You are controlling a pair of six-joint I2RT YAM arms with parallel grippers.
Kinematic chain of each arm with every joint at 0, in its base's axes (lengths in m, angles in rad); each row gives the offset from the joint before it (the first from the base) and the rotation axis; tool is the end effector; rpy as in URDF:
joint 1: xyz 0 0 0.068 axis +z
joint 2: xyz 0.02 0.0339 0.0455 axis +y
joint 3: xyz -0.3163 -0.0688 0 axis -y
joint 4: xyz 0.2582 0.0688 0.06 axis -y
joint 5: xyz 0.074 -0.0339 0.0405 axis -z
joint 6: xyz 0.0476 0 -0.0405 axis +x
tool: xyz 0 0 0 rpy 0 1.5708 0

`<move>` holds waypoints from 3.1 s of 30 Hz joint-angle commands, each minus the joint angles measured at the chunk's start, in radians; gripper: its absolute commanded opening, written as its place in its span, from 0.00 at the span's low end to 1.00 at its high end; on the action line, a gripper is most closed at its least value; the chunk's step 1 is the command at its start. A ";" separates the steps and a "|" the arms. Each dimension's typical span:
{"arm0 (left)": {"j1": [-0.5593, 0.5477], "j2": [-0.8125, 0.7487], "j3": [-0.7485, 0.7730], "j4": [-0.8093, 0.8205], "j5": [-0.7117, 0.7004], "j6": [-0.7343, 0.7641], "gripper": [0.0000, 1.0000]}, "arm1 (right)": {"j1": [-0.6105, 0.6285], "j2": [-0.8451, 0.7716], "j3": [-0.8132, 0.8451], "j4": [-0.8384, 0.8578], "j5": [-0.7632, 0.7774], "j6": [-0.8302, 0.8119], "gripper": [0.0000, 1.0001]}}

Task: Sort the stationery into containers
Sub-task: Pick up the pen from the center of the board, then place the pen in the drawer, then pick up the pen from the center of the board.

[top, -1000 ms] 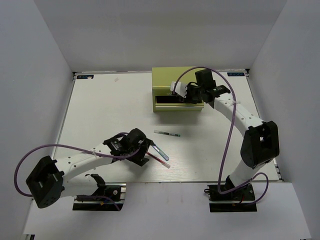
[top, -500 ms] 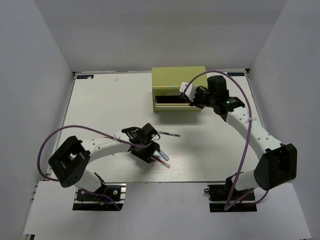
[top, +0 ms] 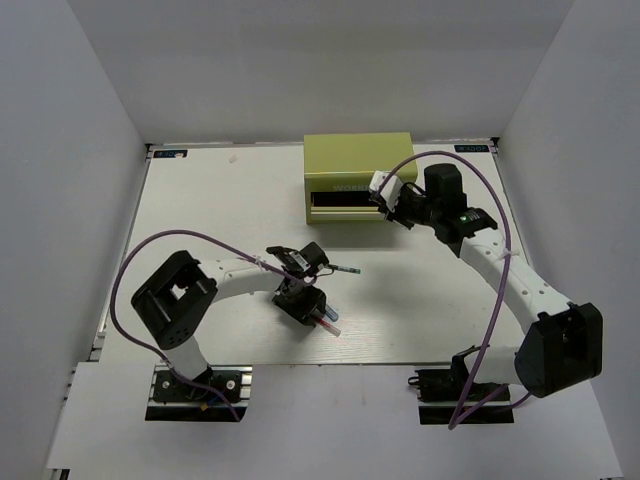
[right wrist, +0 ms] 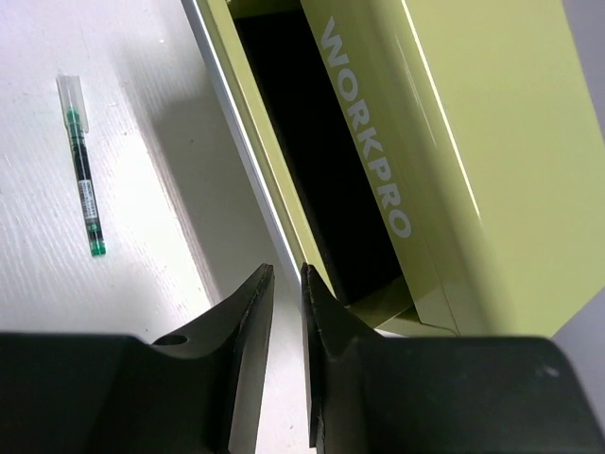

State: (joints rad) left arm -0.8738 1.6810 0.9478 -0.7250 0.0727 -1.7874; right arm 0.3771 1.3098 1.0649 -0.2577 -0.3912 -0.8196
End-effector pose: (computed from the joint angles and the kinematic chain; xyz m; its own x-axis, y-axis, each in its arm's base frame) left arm 0.1902 -0.2326 0.1790 -0.6149 -0.7829 0.0946 -0.7884 0.6079 -0.0942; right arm 0.2786 0.1299 0.3579 0.1702 -0.6593 -0.7323 -0.7717 0.3730 -0.5151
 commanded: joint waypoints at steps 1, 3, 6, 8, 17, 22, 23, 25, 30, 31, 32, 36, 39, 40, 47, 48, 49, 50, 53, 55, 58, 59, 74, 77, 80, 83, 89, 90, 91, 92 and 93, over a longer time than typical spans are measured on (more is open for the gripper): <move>0.006 0.029 0.049 -0.062 0.030 0.043 0.50 | -0.012 -0.041 -0.016 0.063 -0.028 0.025 0.24; 0.006 0.061 0.049 -0.062 0.048 0.052 0.50 | -0.023 -0.047 -0.028 0.069 -0.029 0.028 0.24; 0.015 0.082 0.049 -0.062 0.074 0.062 0.43 | -0.023 -0.053 -0.034 0.077 -0.043 0.039 0.24; 0.024 0.097 0.077 -0.080 0.075 0.071 0.35 | -0.026 -0.060 -0.040 0.080 -0.044 0.042 0.24; 0.024 0.037 0.111 -0.090 0.075 0.089 0.18 | -0.041 -0.078 -0.080 0.094 -0.055 0.051 0.38; 0.024 -0.036 0.164 0.040 0.065 0.207 0.10 | -0.044 -0.087 -0.097 0.106 -0.057 0.054 0.43; 0.024 -0.052 0.178 0.065 0.065 0.221 0.09 | -0.047 -0.090 -0.098 0.109 -0.055 0.056 0.43; 0.033 -0.090 0.207 0.125 0.056 0.269 0.04 | -0.049 -0.089 -0.103 0.118 -0.055 0.059 0.43; 0.055 -0.138 0.278 0.223 -0.065 0.355 0.00 | -0.063 -0.106 -0.129 0.172 -0.023 0.112 0.39; 0.082 -0.138 0.287 0.240 -0.079 0.355 0.00 | -0.063 -0.115 -0.134 0.196 -0.011 0.122 0.36; 0.091 -0.138 0.298 0.262 -0.106 0.365 0.00 | -0.066 -0.121 -0.144 0.225 0.011 0.147 0.31; 0.136 -0.064 0.415 0.322 -0.146 0.365 0.00 | -0.076 -0.144 -0.163 0.279 0.051 0.185 0.13; 0.159 0.008 0.491 0.346 -0.175 0.333 0.00 | -0.090 -0.164 -0.181 0.287 0.055 0.188 0.13; 0.159 0.023 0.502 0.378 -0.175 0.316 0.00 | -0.089 -0.167 -0.184 0.291 0.058 0.189 0.13; 0.170 0.138 0.640 0.323 -0.234 0.186 0.00 | -0.110 -0.210 -0.221 0.308 0.074 0.195 0.13; 0.170 0.164 0.657 0.303 -0.246 0.168 0.00 | -0.109 -0.214 -0.223 0.310 0.077 0.195 0.13; 0.170 0.174 0.670 0.289 -0.263 0.157 0.00 | -0.112 -0.222 -0.233 0.316 0.078 0.197 0.13; 0.170 0.174 0.680 0.277 -0.263 0.145 0.00 | -0.115 -0.222 -0.237 0.316 0.077 0.195 0.13; 0.170 0.186 0.663 0.297 -0.286 0.086 0.04 | -0.121 -0.224 -0.241 0.319 0.071 0.195 0.13; 0.170 0.186 0.648 0.338 -0.298 0.044 0.08 | -0.127 -0.224 -0.243 0.318 0.068 0.195 0.13; 0.170 0.186 0.638 0.351 -0.298 0.020 0.28 | -0.129 -0.225 -0.244 0.313 0.063 0.194 0.13; 0.170 0.186 0.638 0.351 -0.298 0.020 0.32 | -0.129 -0.224 -0.246 0.311 0.061 0.194 0.13; 0.170 0.030 0.520 0.410 -0.234 0.090 0.54 | -0.130 -0.133 -0.110 -0.092 -0.392 -0.178 0.34; 0.170 -0.071 0.358 0.487 -0.203 0.213 0.27 | -0.121 -0.057 -0.074 -0.317 -0.501 -0.284 0.21; 0.180 -0.239 0.232 0.518 -0.197 0.295 0.16 | -0.087 0.037 -0.062 -0.350 -0.520 -0.338 0.12; 0.180 -0.400 0.099 0.475 -0.238 0.416 0.22 | -0.043 0.117 -0.043 -0.377 -0.492 -0.386 0.23; 0.190 -0.550 -0.015 0.264 -0.335 0.537 0.78 | 0.069 0.235 -0.022 -0.306 -0.362 -0.369 0.47; 0.190 -0.575 -0.015 0.196 -0.353 0.537 0.83 | 0.094 0.250 -0.025 -0.281 -0.335 -0.351 0.48; 0.190 -0.587 -0.015 0.164 -0.394 0.528 0.86 | 0.114 0.264 -0.023 -0.261 -0.312 -0.299 0.48; 0.190 -0.601 -0.026 0.136 -0.413 0.519 0.88 | 0.126 0.285 -0.020 -0.211 -0.299 -0.283 0.52; 0.190 -0.616 -0.038 0.121 -0.427 0.519 0.88 | 0.159 0.307 -0.004 -0.193 -0.285 -0.267 0.55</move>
State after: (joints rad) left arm -0.6880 1.1114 0.9321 -0.4625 -0.2607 -1.3045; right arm 0.4885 1.5852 1.0031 -0.5438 -0.7296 -1.1408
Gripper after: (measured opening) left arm 0.875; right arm 0.534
